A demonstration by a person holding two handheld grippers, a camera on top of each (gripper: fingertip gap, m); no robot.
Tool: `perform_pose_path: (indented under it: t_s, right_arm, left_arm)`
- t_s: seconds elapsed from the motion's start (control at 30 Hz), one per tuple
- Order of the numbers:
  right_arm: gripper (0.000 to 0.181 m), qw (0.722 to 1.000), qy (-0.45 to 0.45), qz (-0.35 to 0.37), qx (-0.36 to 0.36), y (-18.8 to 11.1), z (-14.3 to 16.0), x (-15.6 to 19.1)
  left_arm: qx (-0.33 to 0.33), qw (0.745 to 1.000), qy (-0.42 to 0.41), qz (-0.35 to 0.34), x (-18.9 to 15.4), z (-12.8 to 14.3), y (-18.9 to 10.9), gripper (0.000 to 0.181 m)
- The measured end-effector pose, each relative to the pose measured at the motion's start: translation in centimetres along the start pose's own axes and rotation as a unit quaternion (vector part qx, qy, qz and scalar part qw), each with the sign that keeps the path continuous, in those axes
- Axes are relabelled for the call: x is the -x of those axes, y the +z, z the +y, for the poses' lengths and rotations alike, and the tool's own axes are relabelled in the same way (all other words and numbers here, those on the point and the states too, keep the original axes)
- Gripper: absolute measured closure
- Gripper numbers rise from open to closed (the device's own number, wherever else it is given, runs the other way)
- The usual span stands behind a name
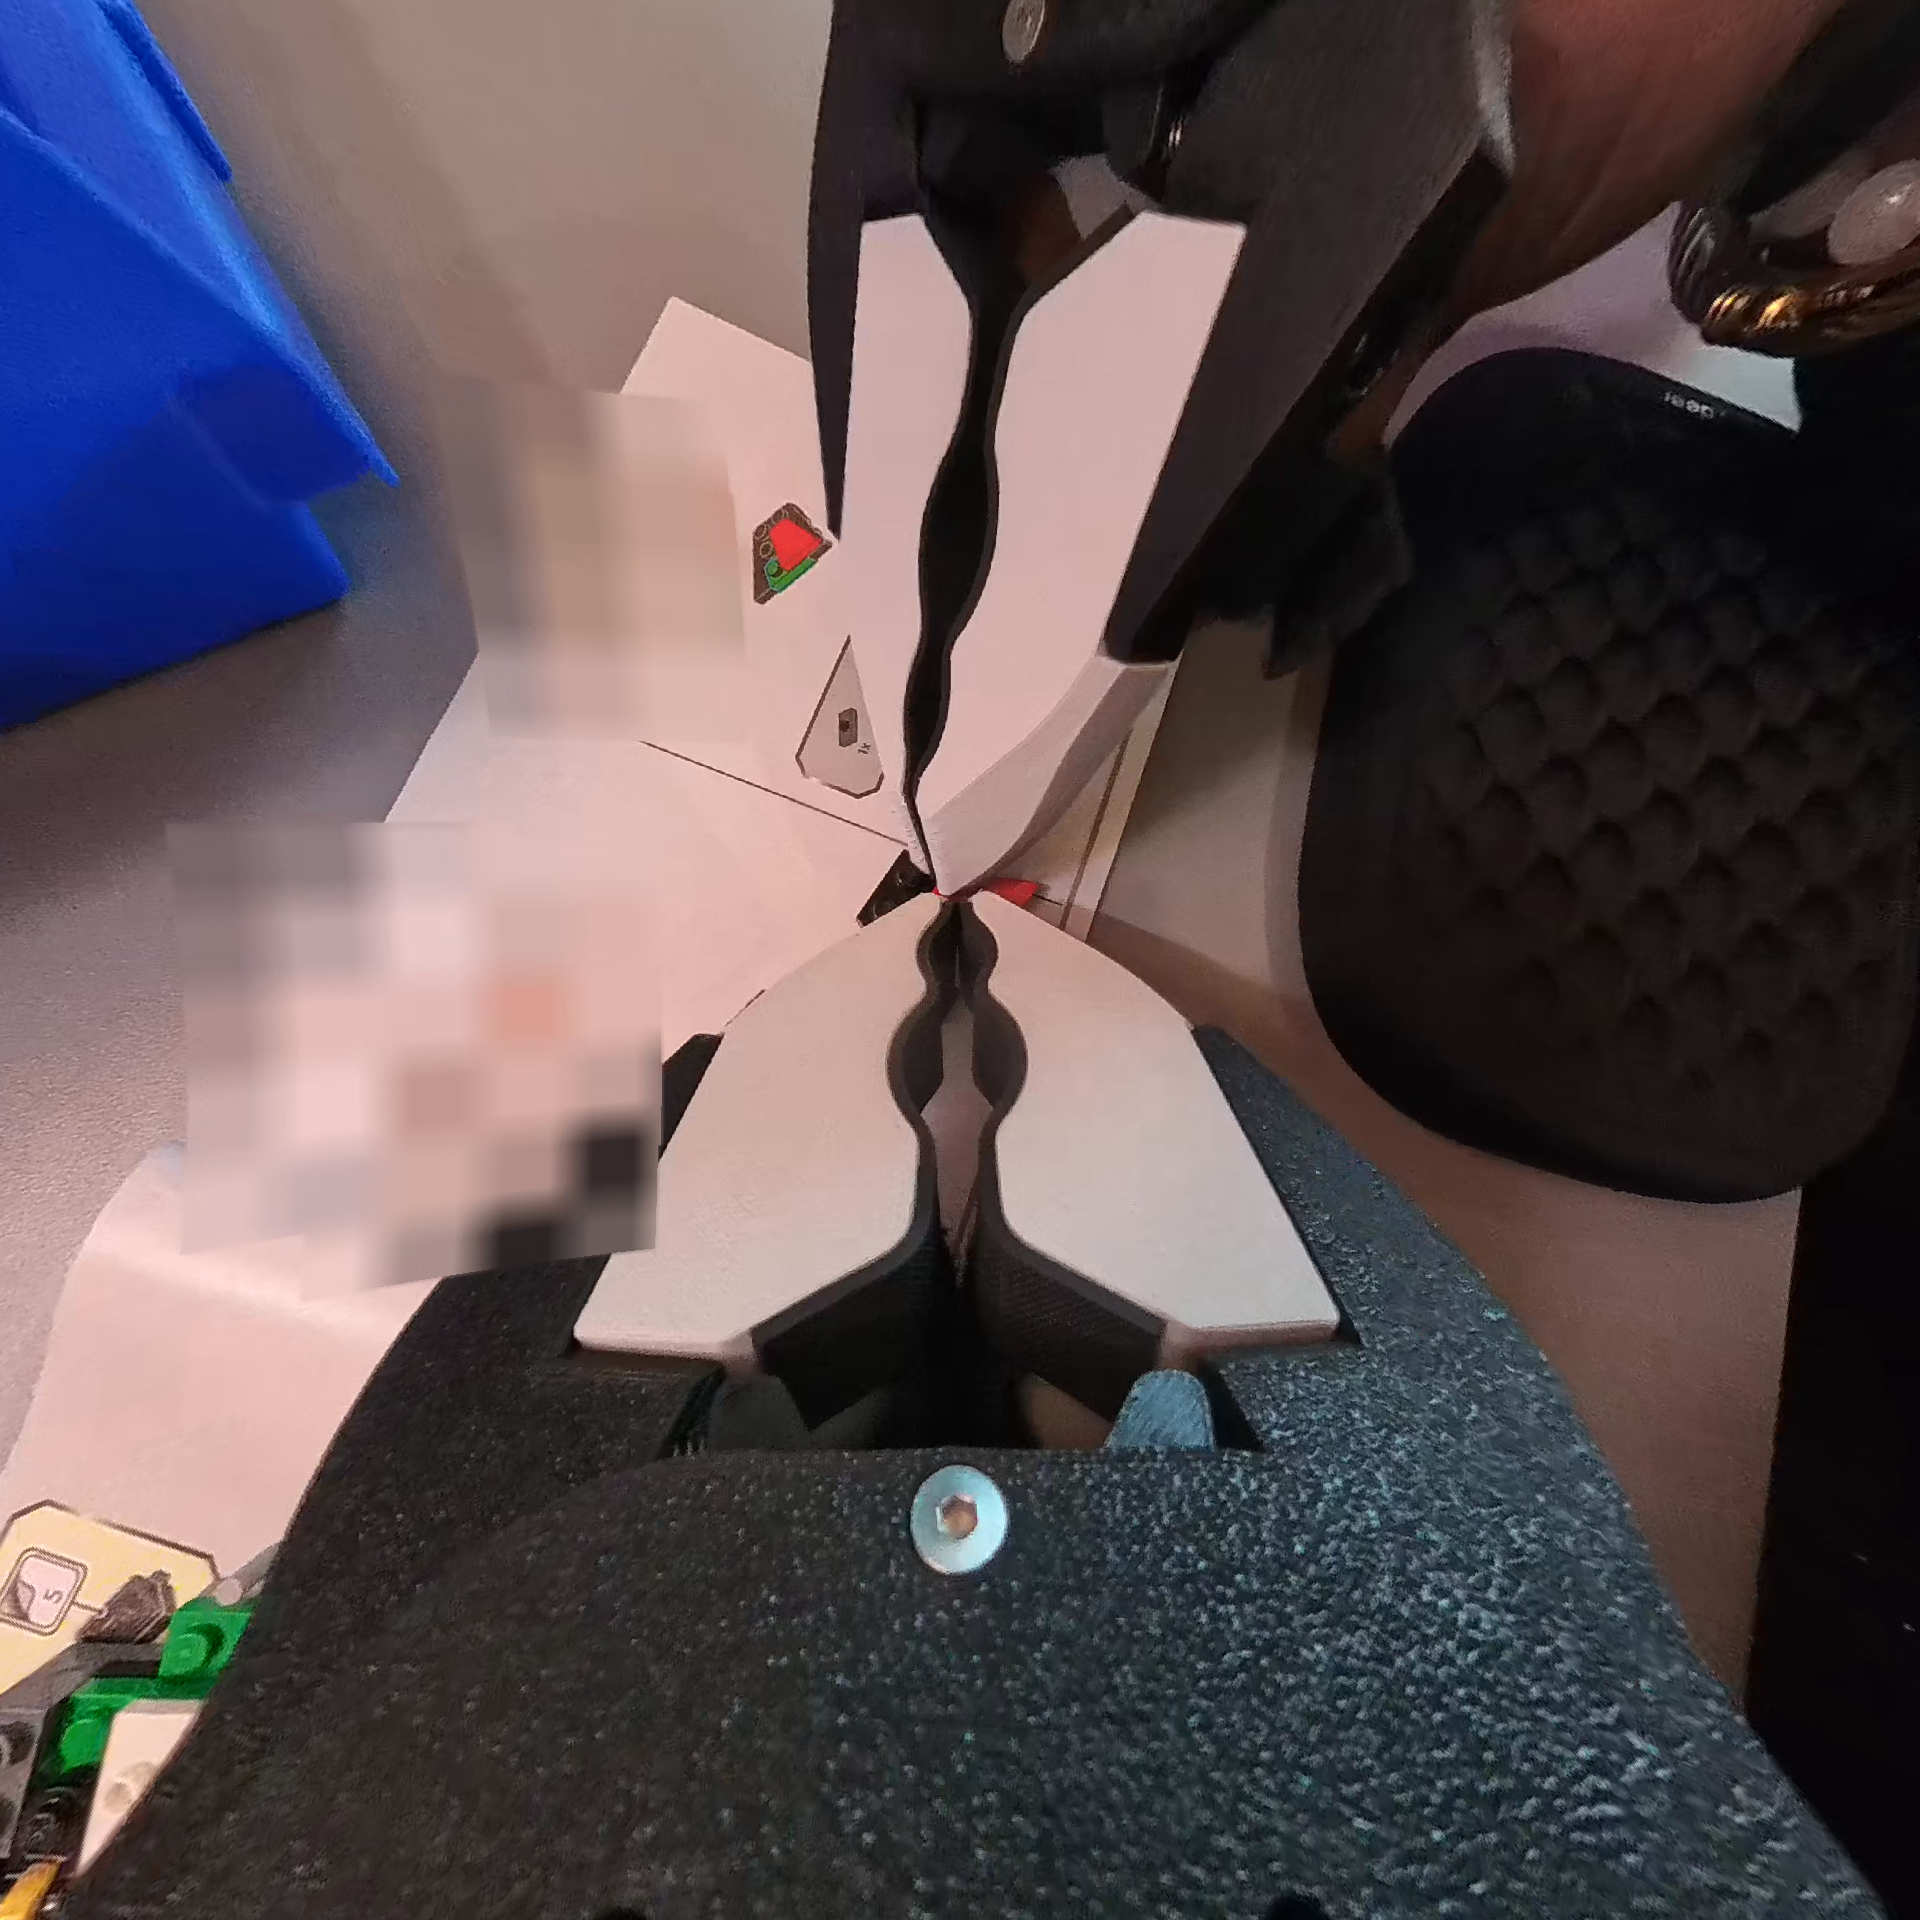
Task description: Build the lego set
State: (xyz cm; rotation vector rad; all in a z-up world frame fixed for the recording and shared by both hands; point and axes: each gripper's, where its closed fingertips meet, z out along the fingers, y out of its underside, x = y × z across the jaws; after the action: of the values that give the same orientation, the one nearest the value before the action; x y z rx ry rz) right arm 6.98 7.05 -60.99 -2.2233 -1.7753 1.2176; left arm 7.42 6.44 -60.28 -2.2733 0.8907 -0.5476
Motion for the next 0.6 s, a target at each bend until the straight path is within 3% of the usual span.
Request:
perform_pose_path:
  t_s: [0.03,0.1,0.13,0.3,0.5,0.6]
  right_arm:
    - [0.179,1.0,0.003,0.002,0.004,0.0,0.0,0.0]
    - [0.179,1.0,0.004,0.006,0.007,0.1,0.0,0.0]
    - [0.179,0.999,0.003,0.049,0.007,-0.1,-0.1,-1.2]
    - [0.18,0.993,-0.071,0.09,0.011,-0.2,0.0,-1.1]
    - [0.18,0.993,-0.077,0.081,-0.041,-0.5,-0.2,-1.1]
    - [0.176,0.991,-0.08,0.083,-0.064,-1.6,-0.2,-0.7]
  left_arm:
    - [0.005,1.0,0.0,0.0,0.0,-0.1,0.0,0.181]
    - [0.016,1.0,0.002,-0.003,0.1,-0.1,0.0,0.181]
    - [0.02,1.0,0.004,-0.011,0.3,-0.1,0.0,0.181]
    - [0.008,1.0,0.023,-0.014,0.4,-0.4,0.5,0.181]
    - [-0.007,0.999,0.031,-0.032,0.9,-0.7,0.6,0.181]
    - [-0.056,0.998,-0.006,-0.023,1.2,-1.8,-1.0,0.181]
